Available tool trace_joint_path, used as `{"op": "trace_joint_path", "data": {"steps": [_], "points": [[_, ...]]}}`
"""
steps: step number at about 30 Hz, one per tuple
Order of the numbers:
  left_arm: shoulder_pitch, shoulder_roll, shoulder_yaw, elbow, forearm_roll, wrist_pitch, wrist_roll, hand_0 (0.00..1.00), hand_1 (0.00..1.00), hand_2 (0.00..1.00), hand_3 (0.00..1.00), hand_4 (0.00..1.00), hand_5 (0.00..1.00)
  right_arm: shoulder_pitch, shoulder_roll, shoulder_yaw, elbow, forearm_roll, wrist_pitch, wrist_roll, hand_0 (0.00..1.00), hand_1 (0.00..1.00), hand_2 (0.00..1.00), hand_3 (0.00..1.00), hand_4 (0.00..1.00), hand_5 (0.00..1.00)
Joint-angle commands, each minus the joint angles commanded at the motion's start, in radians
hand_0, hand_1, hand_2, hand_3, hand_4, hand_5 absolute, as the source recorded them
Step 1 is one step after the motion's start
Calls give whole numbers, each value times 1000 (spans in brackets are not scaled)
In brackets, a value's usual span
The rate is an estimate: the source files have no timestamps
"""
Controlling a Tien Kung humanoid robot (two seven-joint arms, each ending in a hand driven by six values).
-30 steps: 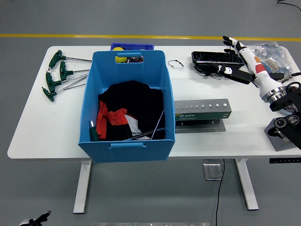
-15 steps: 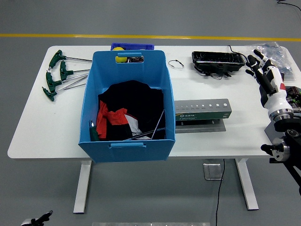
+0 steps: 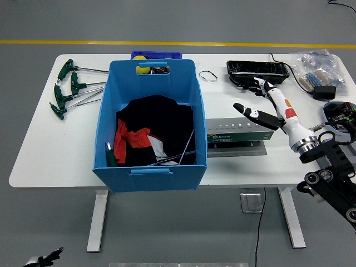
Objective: Lift tool from toolbox,place it in box,lift tool from toolbox,place it in box
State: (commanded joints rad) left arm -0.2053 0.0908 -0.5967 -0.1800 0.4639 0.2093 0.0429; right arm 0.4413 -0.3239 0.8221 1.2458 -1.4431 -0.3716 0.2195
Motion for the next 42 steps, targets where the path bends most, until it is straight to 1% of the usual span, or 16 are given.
{"op": "trace_joint_path", "data": {"steps": [5,6,11,14,18,22,28,30,33,37,42], "points": [[-2,1,-9,0,7,0,3,866,859,835,612,724,547,62,-27,-85,24,-199,23,-10,856,826,865,900,998,693],[-2,1,-9,0,6,-1,3,865,858,834,612,724,548,75,-31,-103,27,-217,27,-12,849,822,860,892,998,705],[-2,1,-12,0,11,0,5,865,858,834,612,724,548,139,-38,-190,33,-268,50,-25,849,822,860,892,998,705],[-1,0,-14,0,16,0,7,866,858,834,612,724,548,163,-32,-211,21,-300,62,-38,849,823,858,881,998,707],[1,1,-11,0,16,0,7,866,858,834,612,724,548,164,-20,-184,-11,-288,69,-49,849,823,858,881,998,707],[2,1,-10,0,17,-1,7,866,858,835,612,724,548,151,-27,-155,-25,-252,76,-66,848,823,858,882,998,709],[6,1,-6,0,17,-1,8,866,858,835,612,725,549,124,-34,-145,2,-196,78,-105,854,821,859,885,998,714],[8,1,-6,0,21,-2,9,866,857,835,613,725,548,120,-32,-142,12,-203,81,-131,854,821,862,882,998,720],[10,1,-3,0,24,-3,10,866,857,835,613,725,548,113,-27,-128,6,-214,79,-164,854,821,862,882,998,720],[15,1,-2,0,26,-4,11,863,856,835,613,726,551,100,-20,-101,-39,-200,68,-180,855,823,863,887,998,721],[19,0,4,0,24,-4,12,863,856,835,613,726,551,98,-9,-107,-133,-167,42,-168,855,823,863,887,998,721]]}}
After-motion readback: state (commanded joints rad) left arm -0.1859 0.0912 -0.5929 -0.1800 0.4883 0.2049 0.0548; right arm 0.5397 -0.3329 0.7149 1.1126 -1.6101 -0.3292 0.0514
